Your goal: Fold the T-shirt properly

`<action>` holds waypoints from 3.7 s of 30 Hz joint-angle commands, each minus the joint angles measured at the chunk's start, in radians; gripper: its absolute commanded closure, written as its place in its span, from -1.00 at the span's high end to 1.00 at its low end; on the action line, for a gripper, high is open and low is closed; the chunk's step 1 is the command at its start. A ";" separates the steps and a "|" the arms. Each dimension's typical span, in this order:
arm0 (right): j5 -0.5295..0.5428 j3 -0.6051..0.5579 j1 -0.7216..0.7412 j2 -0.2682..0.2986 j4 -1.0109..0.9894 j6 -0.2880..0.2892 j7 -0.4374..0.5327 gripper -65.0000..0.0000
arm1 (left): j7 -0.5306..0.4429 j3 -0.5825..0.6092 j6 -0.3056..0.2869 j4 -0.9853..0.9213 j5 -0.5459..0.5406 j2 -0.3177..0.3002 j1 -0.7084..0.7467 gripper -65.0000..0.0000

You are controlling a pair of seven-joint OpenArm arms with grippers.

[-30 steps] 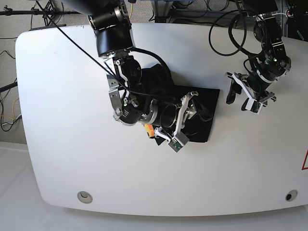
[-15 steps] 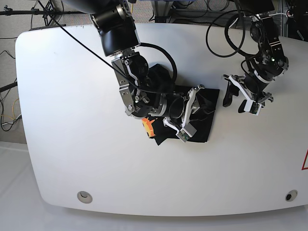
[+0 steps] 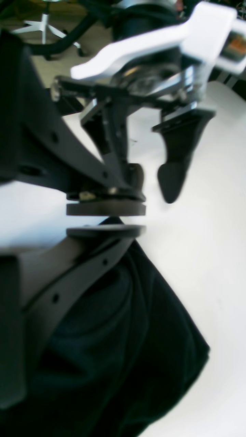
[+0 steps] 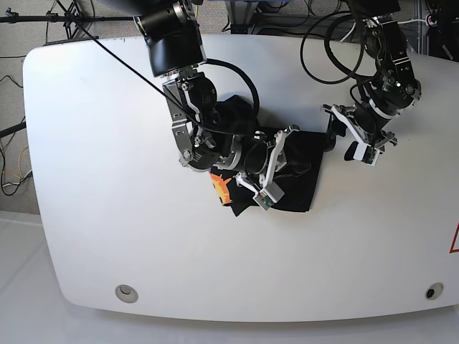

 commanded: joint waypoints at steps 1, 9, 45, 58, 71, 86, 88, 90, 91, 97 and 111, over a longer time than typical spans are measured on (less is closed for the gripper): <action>0.012 0.002 0.026 -0.005 0.019 0.001 0.023 -0.91 | -0.024 -0.001 -0.001 0.017 -0.017 -0.012 -0.006 0.00; -0.006 -0.022 0.076 -0.016 -0.118 -0.004 0.066 -0.96 | -0.013 0.008 -0.001 0.020 -0.021 -0.036 0.003 -0.01; -0.101 -0.010 -0.025 0.055 -0.137 -0.004 0.070 -0.92 | 0.217 0.002 -0.001 0.068 -0.004 -0.047 -0.075 -0.04; -0.103 -0.010 -0.022 0.092 0.133 -0.012 0.044 -0.91 | 0.198 -0.151 -0.001 0.108 -0.005 -0.047 -0.100 -0.04; -0.105 0.071 -0.089 0.196 0.325 -0.052 -0.034 -0.27 | 0.198 -0.251 -0.001 0.108 -0.002 -0.053 -0.129 -0.04; -0.112 0.158 -0.249 0.311 0.386 -0.044 -0.031 0.05 | 0.198 -0.245 -0.001 0.104 0.004 -0.055 -0.124 -0.04; -0.112 0.166 -0.259 0.311 0.385 -0.044 -0.031 0.05 | 0.198 -0.245 -0.001 0.104 0.004 -0.055 -0.124 -0.04; -0.112 0.166 -0.267 0.311 0.383 -0.044 -0.031 0.07 | 0.198 -0.245 -0.001 0.104 0.004 -0.055 -0.124 -0.04; -0.112 0.166 -0.269 0.311 0.382 -0.044 -0.031 0.07 | 0.198 -0.245 -0.001 0.104 0.004 -0.055 -0.124 -0.04; -0.114 0.163 -0.270 0.311 0.316 -0.044 -0.023 0.08 | 0.198 -0.245 -0.001 0.104 0.004 -0.055 -0.124 -0.04; -0.141 0.160 -0.267 0.312 0.228 -0.042 0.033 0.06 | 0.198 -0.251 -0.001 0.104 0.004 -0.055 -0.109 -0.04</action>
